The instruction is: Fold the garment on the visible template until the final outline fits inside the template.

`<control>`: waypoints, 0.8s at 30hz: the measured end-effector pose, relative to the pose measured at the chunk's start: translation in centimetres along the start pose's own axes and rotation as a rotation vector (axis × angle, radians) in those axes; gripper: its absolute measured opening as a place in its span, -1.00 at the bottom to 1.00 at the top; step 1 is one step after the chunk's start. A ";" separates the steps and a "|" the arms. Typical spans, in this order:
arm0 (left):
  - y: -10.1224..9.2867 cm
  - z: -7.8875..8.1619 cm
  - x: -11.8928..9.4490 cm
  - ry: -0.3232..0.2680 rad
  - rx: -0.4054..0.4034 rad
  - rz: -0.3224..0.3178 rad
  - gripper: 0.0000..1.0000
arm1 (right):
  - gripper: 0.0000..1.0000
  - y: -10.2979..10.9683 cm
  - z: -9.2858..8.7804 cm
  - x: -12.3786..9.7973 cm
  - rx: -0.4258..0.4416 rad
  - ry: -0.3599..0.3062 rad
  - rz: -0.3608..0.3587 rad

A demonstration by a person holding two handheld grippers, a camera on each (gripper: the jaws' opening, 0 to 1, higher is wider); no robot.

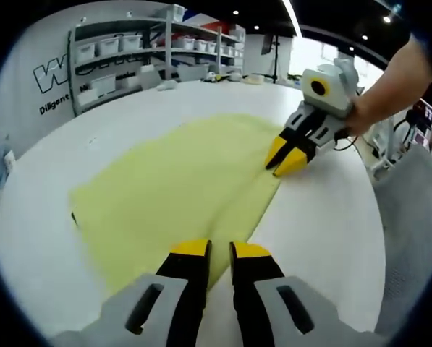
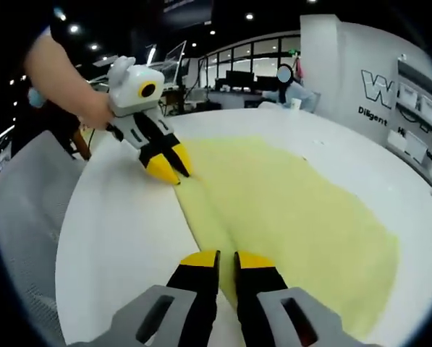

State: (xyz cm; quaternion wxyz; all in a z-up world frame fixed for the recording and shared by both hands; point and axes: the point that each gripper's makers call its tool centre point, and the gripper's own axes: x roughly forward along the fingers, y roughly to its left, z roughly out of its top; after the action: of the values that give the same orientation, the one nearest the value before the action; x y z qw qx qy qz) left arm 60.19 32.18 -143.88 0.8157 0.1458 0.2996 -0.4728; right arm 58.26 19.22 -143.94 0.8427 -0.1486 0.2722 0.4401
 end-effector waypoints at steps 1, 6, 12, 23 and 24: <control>0.1 -0.1 -0.2 0.001 -0.001 0.002 -0.74 | -0.96 -0.1 -0.1 -0.2 0.003 0.003 -0.004; 0.7 -0.8 -1.0 0.003 -0.017 0.014 -0.71 | -0.94 -0.7 -1.0 -1.2 0.023 0.015 -0.028; 1.2 -1.6 -2.0 0.012 -0.032 0.032 -0.68 | -0.95 -1.8 -2.3 -2.9 0.052 0.026 -0.068; 2.1 -2.6 -3.3 0.013 -0.054 0.069 -0.72 | -0.94 -3.6 -4.3 -5.5 0.088 0.048 -0.125; 2.2 -2.6 -3.3 0.013 -0.056 0.071 -0.72 | -0.94 -3.7 -4.5 -5.7 0.093 0.049 -0.130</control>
State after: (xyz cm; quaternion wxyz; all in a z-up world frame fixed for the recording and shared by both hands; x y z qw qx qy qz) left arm 59.95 36.97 -143.93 0.8339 0.1365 0.3127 -0.4338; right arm 57.23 11.19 -144.16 0.8686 -0.1373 0.3026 0.3677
